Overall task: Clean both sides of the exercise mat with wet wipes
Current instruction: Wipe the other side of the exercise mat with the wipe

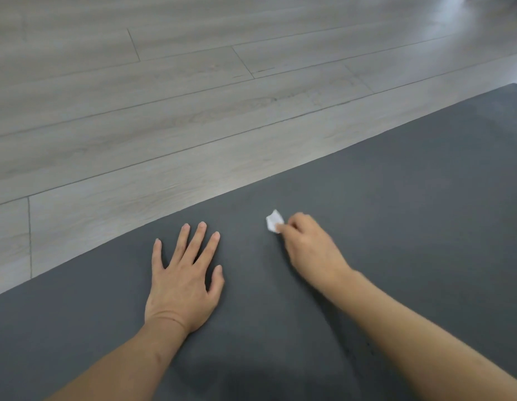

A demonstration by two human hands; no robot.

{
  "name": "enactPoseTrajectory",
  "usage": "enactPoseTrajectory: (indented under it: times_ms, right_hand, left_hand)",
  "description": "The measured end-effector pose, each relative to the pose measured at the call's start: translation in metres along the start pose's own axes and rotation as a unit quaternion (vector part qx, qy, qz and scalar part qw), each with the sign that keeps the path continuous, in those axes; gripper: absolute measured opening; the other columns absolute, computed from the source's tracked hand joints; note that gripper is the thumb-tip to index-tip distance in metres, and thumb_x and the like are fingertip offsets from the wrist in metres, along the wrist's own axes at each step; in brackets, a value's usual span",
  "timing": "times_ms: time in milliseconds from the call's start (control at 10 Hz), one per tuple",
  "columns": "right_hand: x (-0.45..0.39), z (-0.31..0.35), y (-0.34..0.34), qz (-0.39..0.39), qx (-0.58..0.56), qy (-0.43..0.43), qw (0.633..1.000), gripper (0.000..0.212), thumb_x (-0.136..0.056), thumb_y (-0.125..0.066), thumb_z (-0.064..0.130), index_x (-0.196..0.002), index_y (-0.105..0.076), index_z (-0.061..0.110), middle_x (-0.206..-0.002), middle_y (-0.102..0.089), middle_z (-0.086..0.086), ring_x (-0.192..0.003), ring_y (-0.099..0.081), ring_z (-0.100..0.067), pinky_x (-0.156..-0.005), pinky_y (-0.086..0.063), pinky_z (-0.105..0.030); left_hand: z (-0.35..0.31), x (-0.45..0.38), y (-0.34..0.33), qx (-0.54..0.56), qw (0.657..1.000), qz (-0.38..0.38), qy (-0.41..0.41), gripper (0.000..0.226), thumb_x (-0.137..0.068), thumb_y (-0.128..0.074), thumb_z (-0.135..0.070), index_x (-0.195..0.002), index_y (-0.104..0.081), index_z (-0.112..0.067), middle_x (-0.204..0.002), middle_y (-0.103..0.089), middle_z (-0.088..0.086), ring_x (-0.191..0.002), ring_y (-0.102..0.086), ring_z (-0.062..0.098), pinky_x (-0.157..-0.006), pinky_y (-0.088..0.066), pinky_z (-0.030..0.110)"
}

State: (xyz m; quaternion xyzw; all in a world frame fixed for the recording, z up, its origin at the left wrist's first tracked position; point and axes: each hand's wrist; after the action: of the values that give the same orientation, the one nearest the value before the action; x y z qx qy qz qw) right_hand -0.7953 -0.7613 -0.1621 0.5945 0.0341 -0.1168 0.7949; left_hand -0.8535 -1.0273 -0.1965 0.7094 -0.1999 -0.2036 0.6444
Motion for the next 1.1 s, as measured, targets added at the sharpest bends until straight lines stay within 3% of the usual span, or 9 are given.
enactPoseTrajectory:
  times_ms: [100,200,300,400,500,600,800,1000,1100]
  right_hand:
    - [-0.016,-0.059,0.018,-0.069,0.037,-0.162,0.984,0.024,-0.097,-0.045,0.016,-0.113,-0.063,0.019,-0.107,-0.051,-0.006,-0.093,-0.049,-0.022,-0.079,-0.041,-0.031]
    - [-0.015,-0.027,0.011,-0.079,0.031,-0.242,0.966,0.025,-0.093,-0.049,0.010,-0.111,-0.065,0.015,-0.104,-0.051,-0.004,-0.087,-0.042,-0.015,-0.077,-0.039,-0.029]
    - [0.023,0.069,-0.013,0.048,-0.037,-0.031,0.998,0.020,-0.096,-0.043,0.018,-0.106,-0.061,0.015,-0.088,-0.043,0.008,-0.076,-0.040,-0.009,-0.067,-0.037,-0.028]
    - [0.034,0.057,-0.001,0.053,-0.033,0.049,0.997,0.027,-0.098,-0.040,0.028,-0.107,-0.062,0.017,-0.093,-0.051,0.003,-0.082,-0.049,-0.017,-0.064,-0.045,-0.032]
    - [0.015,-0.036,0.026,-0.012,0.131,-0.096,0.987,0.023,-0.099,-0.043,0.022,-0.109,-0.063,0.016,-0.099,-0.051,0.000,-0.085,-0.048,-0.019,-0.072,-0.039,-0.027]
    - [0.013,-0.042,0.015,-0.105,0.029,-0.261,0.959,0.018,-0.097,-0.049,0.023,-0.089,-0.055,0.008,-0.084,-0.044,0.002,-0.076,-0.040,-0.021,-0.061,-0.033,-0.021]
    - [0.003,0.058,-0.031,0.019,-0.054,0.104,0.993,0.018,-0.088,-0.055,0.001,-0.101,-0.066,0.006,-0.090,-0.048,-0.006,-0.078,-0.044,-0.024,-0.062,-0.038,-0.031]
    - [-0.069,0.004,-0.021,-0.073,-0.031,-0.237,0.968,0.014,-0.087,-0.049,0.024,-0.078,-0.044,0.015,-0.075,-0.044,0.007,-0.062,-0.036,-0.015,-0.060,-0.032,-0.034]
    - [-0.067,0.074,-0.048,-0.032,-0.095,-0.065,0.993,0.007,-0.088,-0.055,0.013,-0.085,-0.058,0.009,-0.083,-0.048,0.000,-0.072,-0.045,-0.020,-0.063,-0.039,-0.033]
  left_hand:
    - [0.000,-0.001,-0.001,-0.002,1.000,-0.004,0.000,0.065,-0.099,-0.029,-0.049,-0.160,-0.037,-0.030,-0.170,-0.025,-0.004,-0.159,-0.017,0.020,-0.123,-0.016,0.065]
    - [-0.001,-0.001,-0.001,-0.002,1.000,-0.004,0.003,0.065,-0.099,-0.029,-0.049,-0.160,-0.038,-0.029,-0.170,-0.026,-0.005,-0.159,-0.017,0.019,-0.123,-0.016,0.065]
    - [0.001,0.001,-0.002,0.008,1.000,-0.014,0.006,0.064,-0.099,-0.028,-0.044,-0.160,-0.039,-0.026,-0.170,-0.025,-0.007,-0.159,-0.017,0.017,-0.123,-0.017,0.064]
    - [0.001,0.000,-0.002,0.023,0.999,-0.020,0.016,0.065,-0.098,-0.028,-0.039,-0.159,-0.040,-0.020,-0.169,-0.025,-0.008,-0.158,-0.018,0.015,-0.124,-0.016,0.061]
    - [-0.001,-0.002,-0.002,0.026,0.999,-0.020,0.024,0.067,-0.096,-0.027,-0.039,-0.160,-0.037,-0.019,-0.170,-0.023,-0.008,-0.158,-0.015,0.012,-0.126,-0.013,0.058]
    - [-0.001,-0.002,-0.001,0.025,0.998,-0.007,0.062,0.069,-0.096,-0.024,-0.040,-0.162,-0.033,-0.019,-0.172,-0.018,-0.004,-0.160,-0.009,0.014,-0.127,-0.009,0.057]
    - [-0.004,-0.003,0.002,0.008,0.992,0.017,0.121,0.072,-0.095,-0.019,-0.043,-0.162,-0.033,-0.020,-0.172,-0.018,-0.001,-0.160,-0.010,0.021,-0.124,-0.008,0.065]
    - [-0.005,-0.005,0.005,0.005,0.992,0.035,0.119,0.074,-0.094,-0.014,-0.044,-0.163,-0.028,-0.021,-0.173,-0.014,-0.003,-0.160,-0.004,0.019,-0.124,-0.005,0.065]
    - [-0.003,-0.005,0.004,0.002,0.993,0.034,0.114,0.073,-0.095,-0.017,-0.043,-0.162,-0.031,-0.019,-0.172,-0.016,-0.001,-0.160,-0.006,0.020,-0.124,-0.007,0.066]
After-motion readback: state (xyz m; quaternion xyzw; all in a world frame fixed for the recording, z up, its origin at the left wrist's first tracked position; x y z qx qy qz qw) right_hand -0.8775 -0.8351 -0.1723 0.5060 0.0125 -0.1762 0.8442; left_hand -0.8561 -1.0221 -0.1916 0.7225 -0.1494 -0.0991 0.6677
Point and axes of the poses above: each hand's wrist, its own x-axis away from the middle knuckle, its own y-axis out of the back of the hand, z = x × y
